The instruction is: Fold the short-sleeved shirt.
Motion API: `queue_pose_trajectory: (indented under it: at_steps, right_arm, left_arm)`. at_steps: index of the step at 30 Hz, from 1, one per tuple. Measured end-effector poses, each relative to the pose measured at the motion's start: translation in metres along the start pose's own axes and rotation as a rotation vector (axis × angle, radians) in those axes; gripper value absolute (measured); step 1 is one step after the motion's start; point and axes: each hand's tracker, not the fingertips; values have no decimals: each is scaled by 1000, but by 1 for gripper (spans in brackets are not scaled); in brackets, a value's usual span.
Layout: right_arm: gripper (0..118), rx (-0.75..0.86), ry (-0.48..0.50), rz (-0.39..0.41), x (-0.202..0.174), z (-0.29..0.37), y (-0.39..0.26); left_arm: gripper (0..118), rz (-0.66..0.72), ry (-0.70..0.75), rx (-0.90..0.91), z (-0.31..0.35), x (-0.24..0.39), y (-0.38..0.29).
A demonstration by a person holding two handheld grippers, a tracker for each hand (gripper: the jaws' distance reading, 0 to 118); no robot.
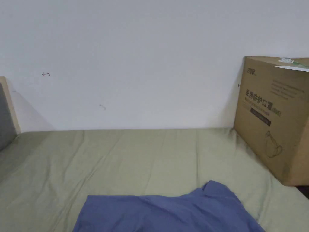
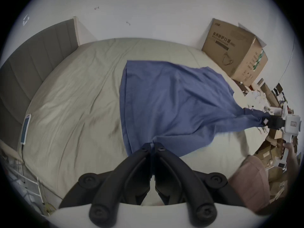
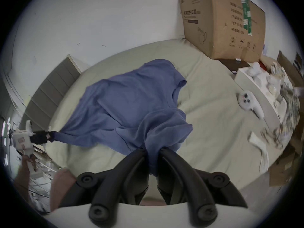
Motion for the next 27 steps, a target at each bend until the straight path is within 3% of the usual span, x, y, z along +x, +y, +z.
queue_pose_trajectory:
  at_steps: [4, 8, 10, 11, 12, 14, 15, 17, 18, 22, 27]
  right_arm:
    - [7, -110, -16, -13, -1, 10, -7]
    - [7, -162, -46, 4, 7, -29, -11]
    - [11, -197, -64, -7, 12, -52, -9]
    - [33, -209, -73, -32, 14, -62, -8]
    - [81, -219, -96, -52, 17, -70, -6]
    - [95, -212, -180, -97, 15, -70, -7]
    - [99, -179, -175, -97, 12, -66, -5]
    - [100, -148, -202, -91, 5, -59, -1]
    - [100, -120, -198, -19, -3, -50, 4]
    - [100, 15, -160, 55, -38, -15, 21]
    - [99, 363, 32, 124, -80, 33, 24]
  left_arm:
    - [2, 38, 15, -39, 19, -5, -4]
    - [3, 56, -5, -132, -8, -9, -8]
    - [11, 46, 26, -146, -28, -12, -11]
    - [34, 45, 45, -151, -38, -11, -14]
    - [76, 60, 50, -146, -43, -13, -15]
    - [84, 106, 56, -146, -45, -17, -15]
    - [86, 125, 44, -126, -42, -14, -14]
    - [87, 153, 8, -83, -31, -10, -8]
    - [89, 153, -5, -62, -25, -7, -3]
    - [95, 120, -44, 95, 12, 14, 22]
    - [97, 85, -40, 490, 67, 49, 31]
